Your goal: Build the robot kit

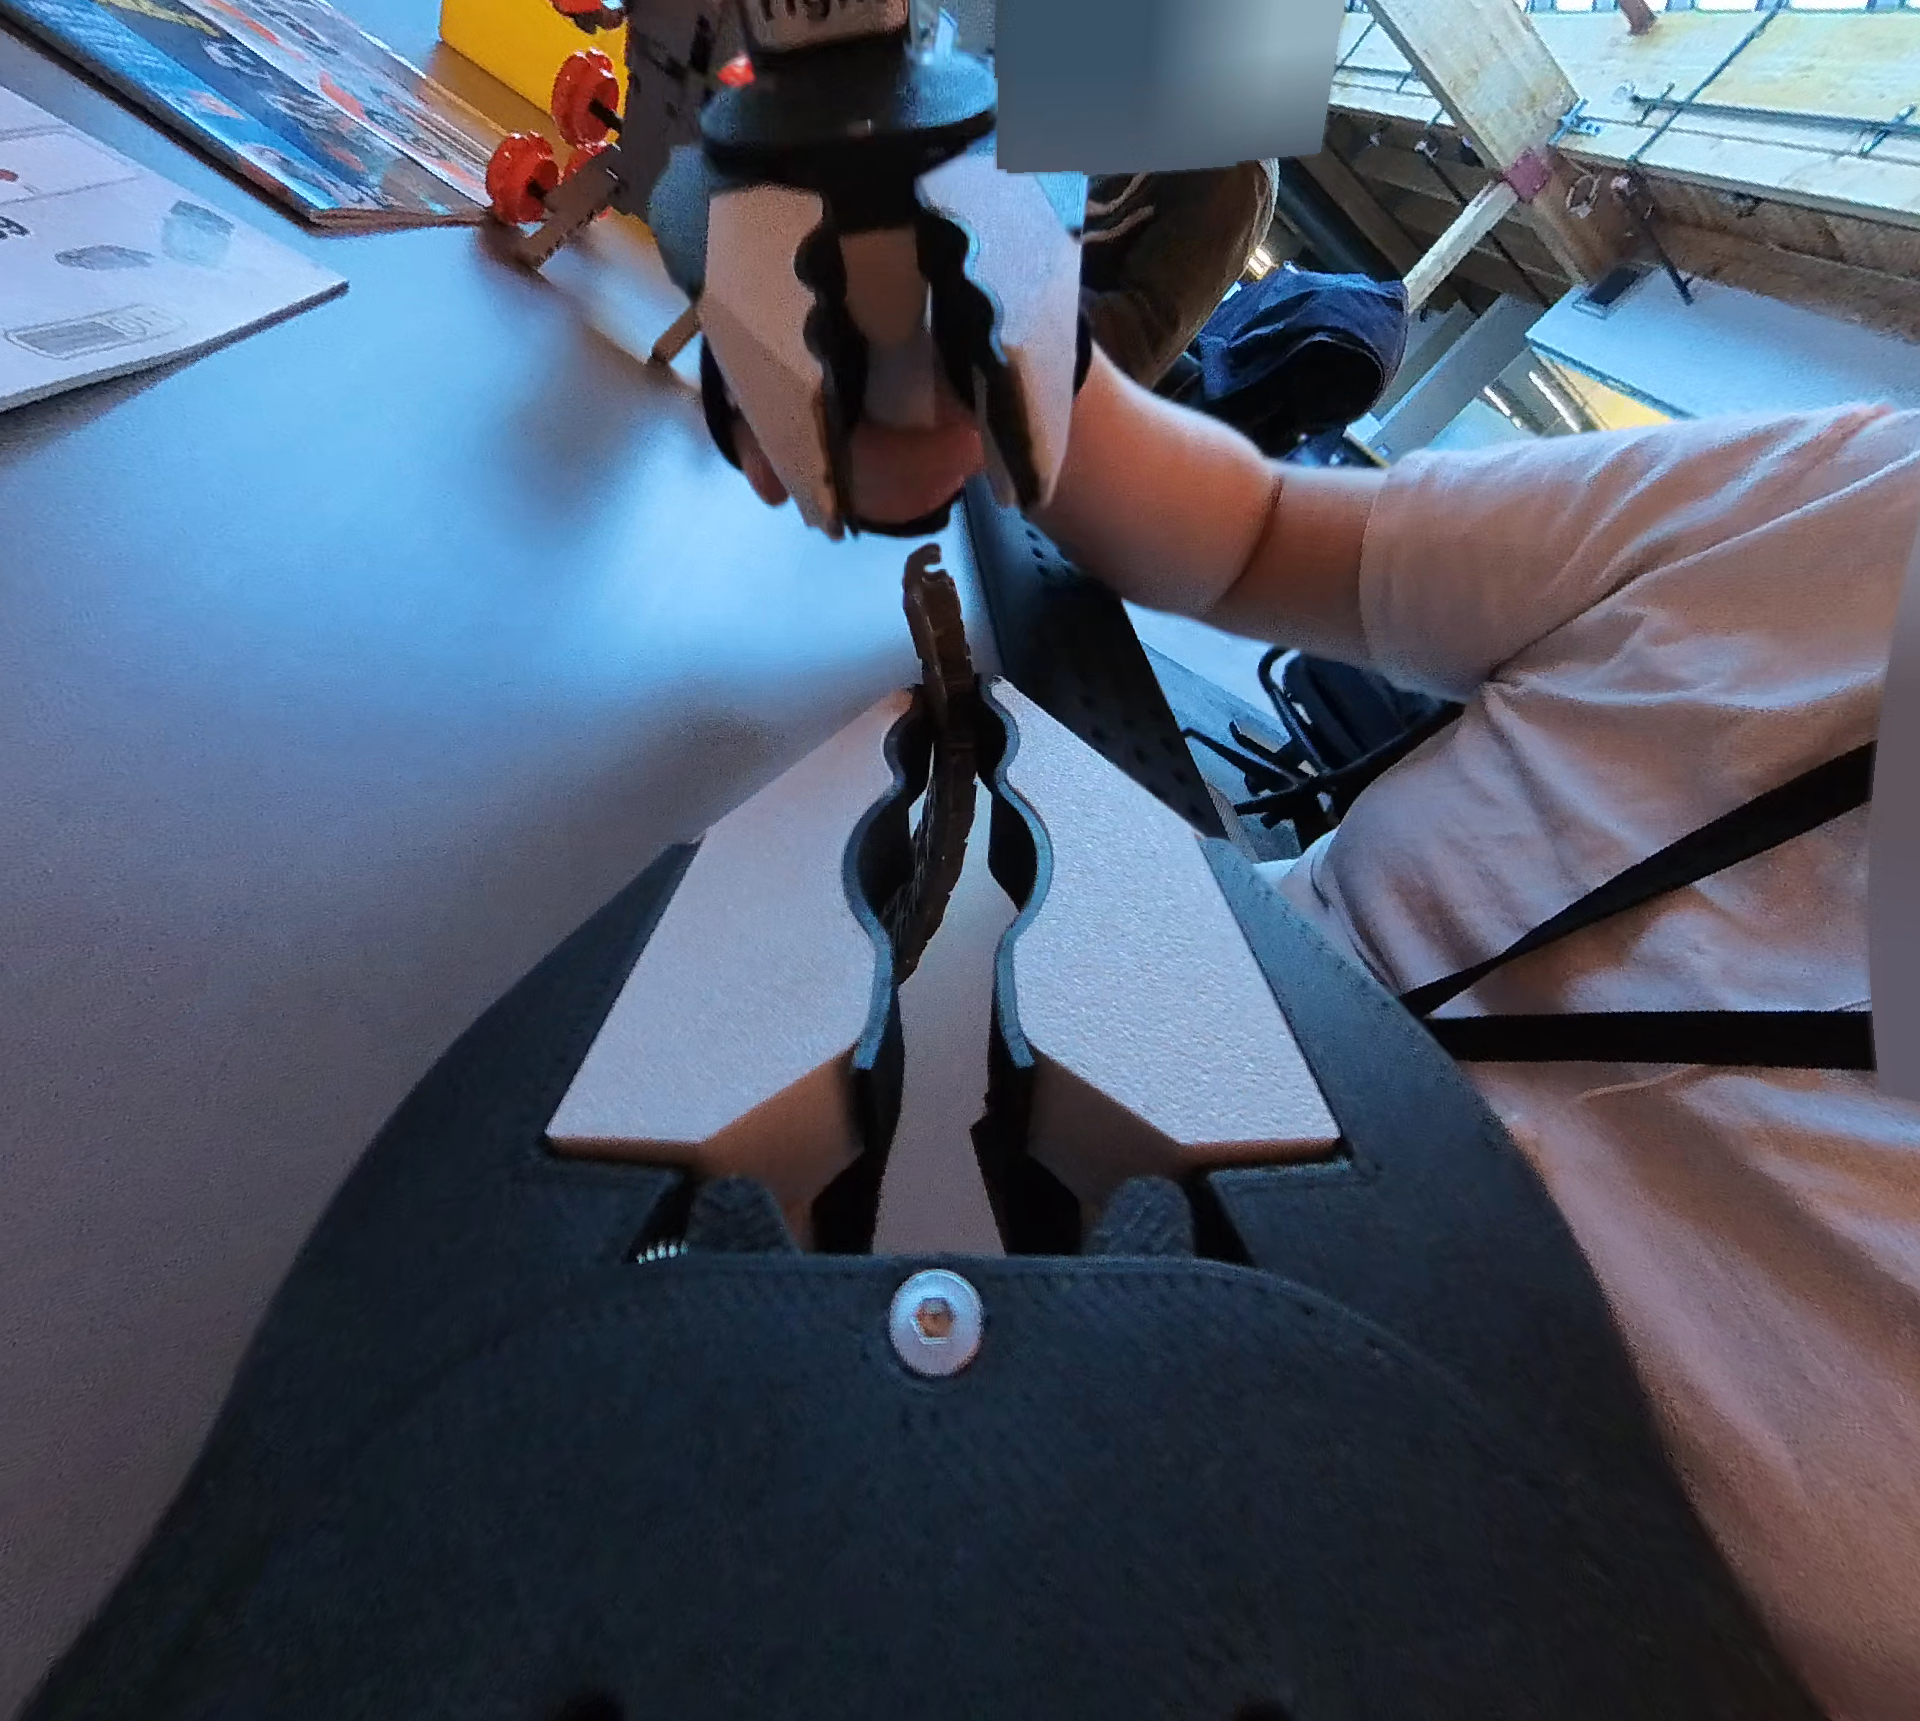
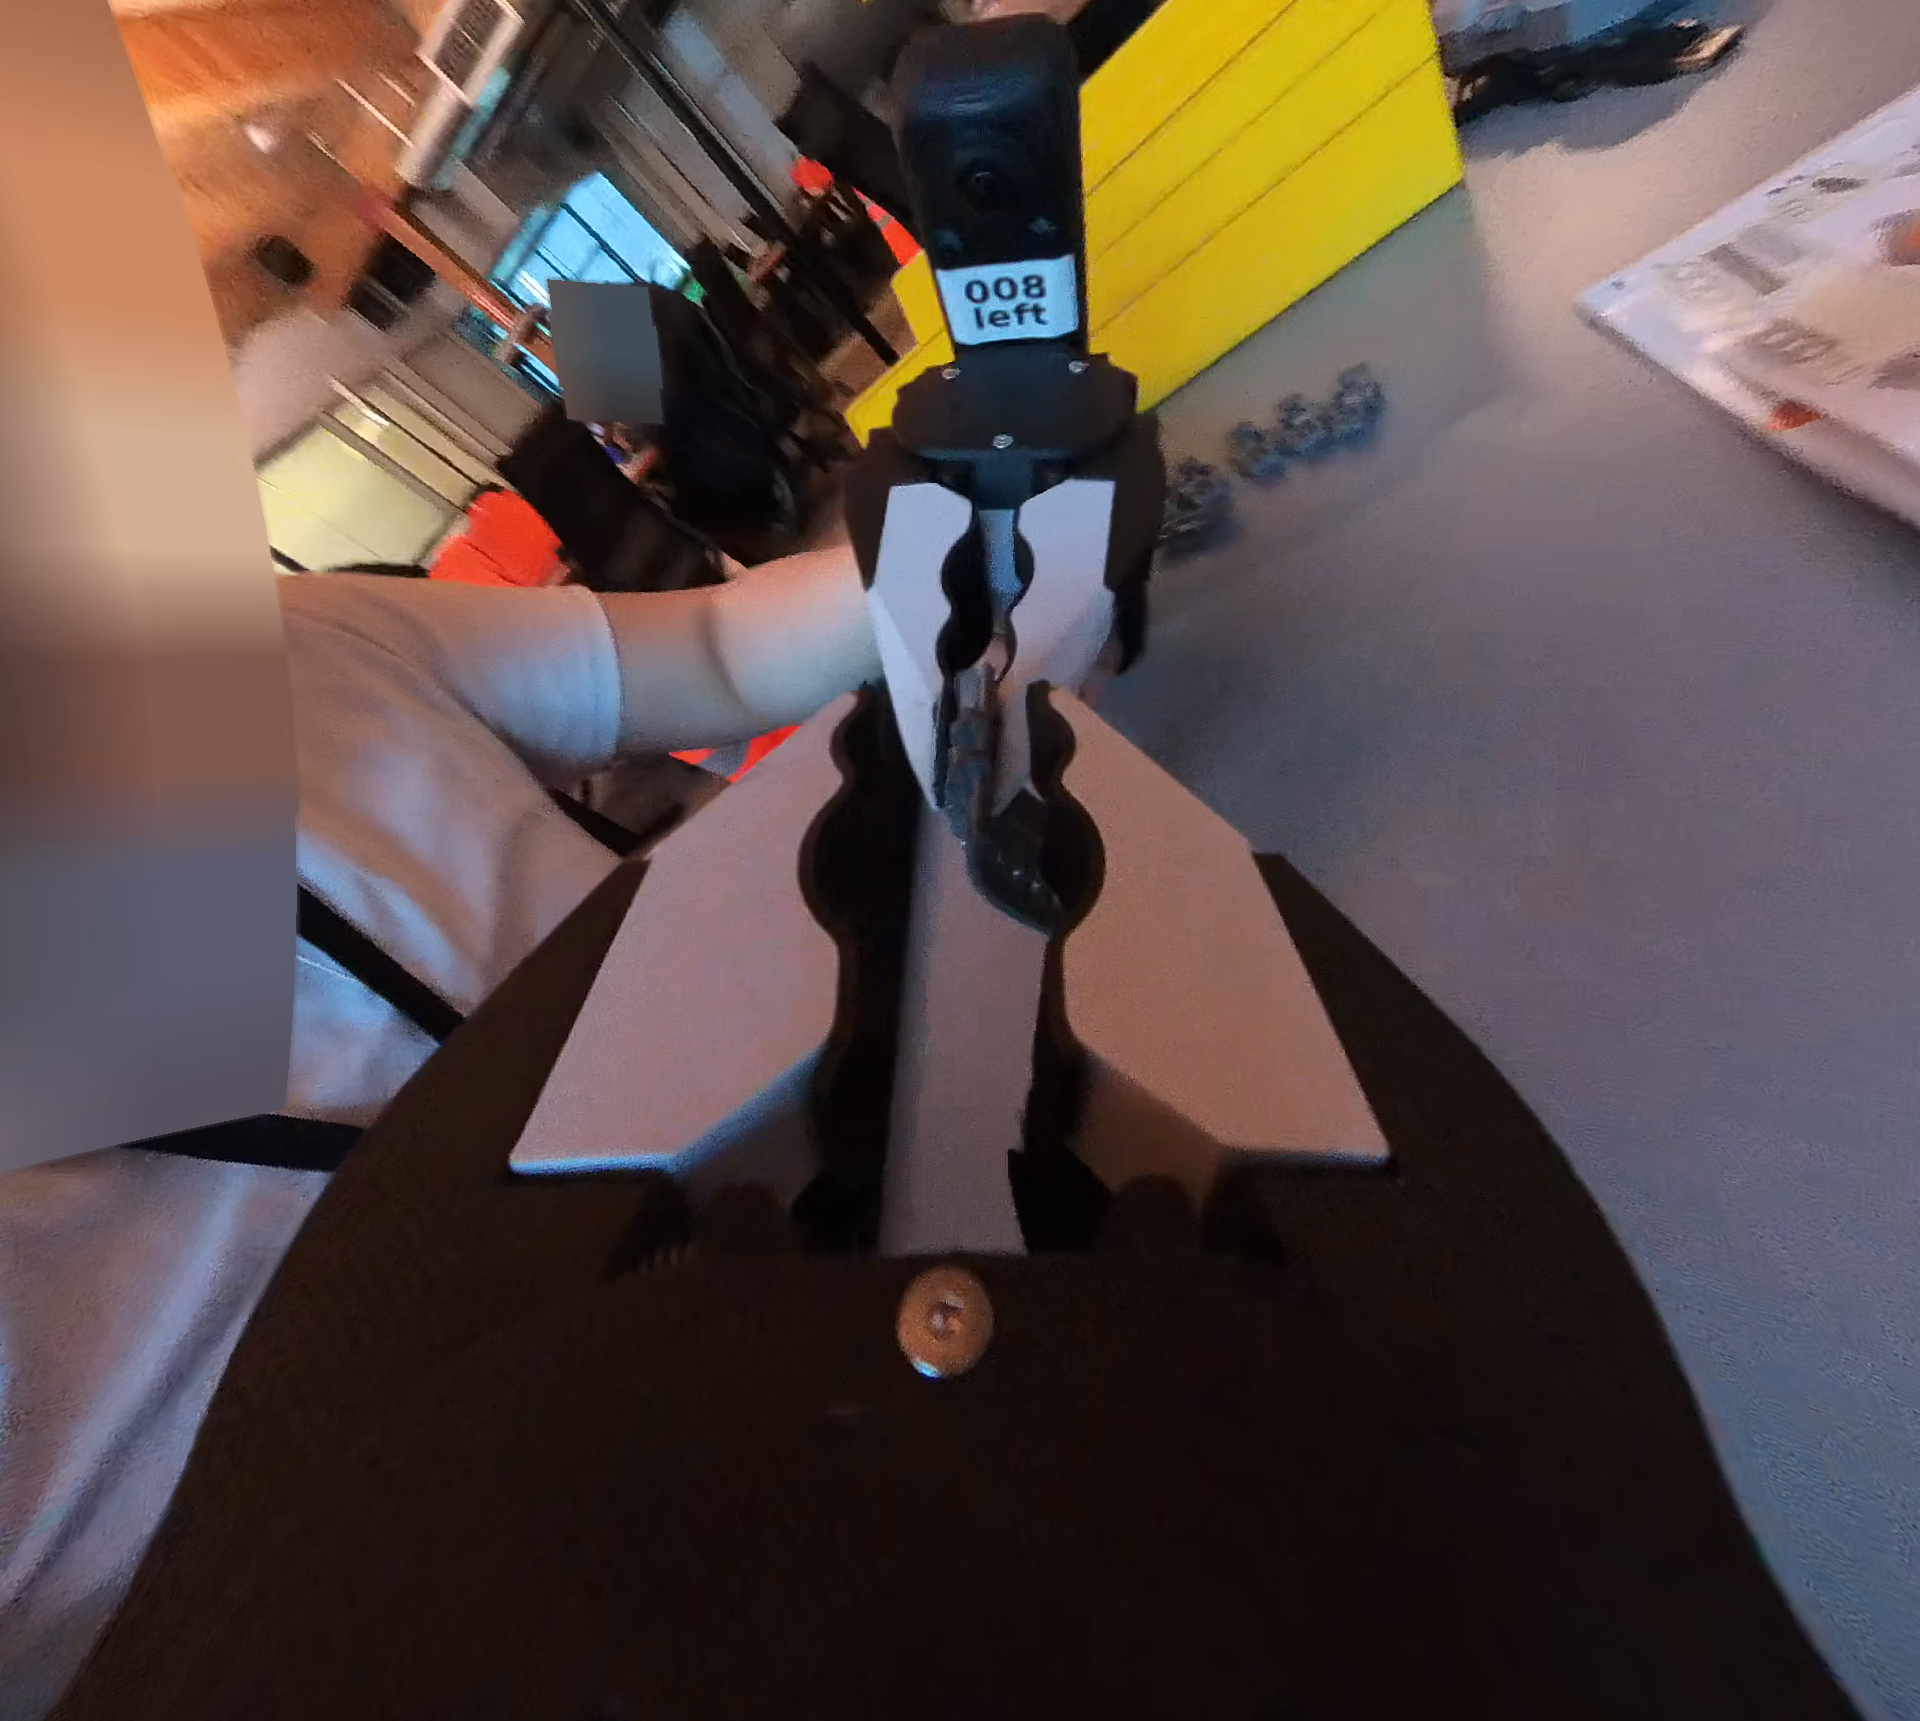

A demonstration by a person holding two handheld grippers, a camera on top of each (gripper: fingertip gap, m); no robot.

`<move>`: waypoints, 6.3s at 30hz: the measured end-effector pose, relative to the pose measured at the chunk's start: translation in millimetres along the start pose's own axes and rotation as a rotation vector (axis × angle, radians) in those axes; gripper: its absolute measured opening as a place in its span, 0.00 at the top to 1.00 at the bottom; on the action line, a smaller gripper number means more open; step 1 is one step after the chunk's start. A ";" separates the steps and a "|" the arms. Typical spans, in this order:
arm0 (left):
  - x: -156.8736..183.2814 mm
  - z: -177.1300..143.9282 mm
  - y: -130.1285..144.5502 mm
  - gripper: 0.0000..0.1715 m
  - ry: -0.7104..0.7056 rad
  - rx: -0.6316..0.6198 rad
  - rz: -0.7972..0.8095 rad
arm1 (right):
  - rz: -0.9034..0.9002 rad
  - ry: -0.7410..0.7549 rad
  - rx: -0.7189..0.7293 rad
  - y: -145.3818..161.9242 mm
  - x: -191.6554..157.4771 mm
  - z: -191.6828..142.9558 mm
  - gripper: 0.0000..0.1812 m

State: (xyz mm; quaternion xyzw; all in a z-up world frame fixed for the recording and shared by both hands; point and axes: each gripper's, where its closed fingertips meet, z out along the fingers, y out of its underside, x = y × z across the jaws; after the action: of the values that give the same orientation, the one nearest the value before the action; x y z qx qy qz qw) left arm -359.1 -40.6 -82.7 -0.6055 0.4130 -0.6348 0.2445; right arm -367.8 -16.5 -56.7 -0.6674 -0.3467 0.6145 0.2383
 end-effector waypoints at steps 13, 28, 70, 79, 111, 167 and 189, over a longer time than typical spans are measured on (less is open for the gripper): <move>-5.5 -1.2 -4.4 0.97 0.042 0.034 -0.197 | 0.252 -0.122 0.097 7.1 9.1 3.3 0.96; -10.3 -1.0 -1.4 0.97 0.026 0.021 -0.229 | 0.242 -0.037 0.078 12.3 16.9 4.6 0.97; 4.0 -12.7 -28.3 0.97 0.100 0.154 -0.208 | 0.142 -0.037 0.289 -20.2 10.2 -5.6 0.93; -2.3 -26.3 -35.1 0.97 0.025 0.163 -0.150 | 0.124 -0.110 0.287 -15.1 4.4 -2.8 0.88; 17.7 -103.7 -85.5 0.97 -0.096 0.327 0.036 | -0.292 0.063 0.267 -45.1 20.2 50.4 0.85; -15.2 -32.1 -49.6 0.97 -0.119 0.290 -0.039 | 0.054 -0.024 0.576 -48.6 6.8 -2.2 1.00; -51.7 -37.8 -30.4 0.97 -0.136 0.259 -0.406 | 0.238 0.260 0.451 -17.6 70.3 -28.4 1.00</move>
State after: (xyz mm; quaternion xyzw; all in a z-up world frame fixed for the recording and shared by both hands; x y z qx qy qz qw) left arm -382.4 26.4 -84.3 -0.6811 0.1809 -0.6762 0.2147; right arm -342.4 51.0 -85.9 -0.7066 -0.0869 0.6092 0.3494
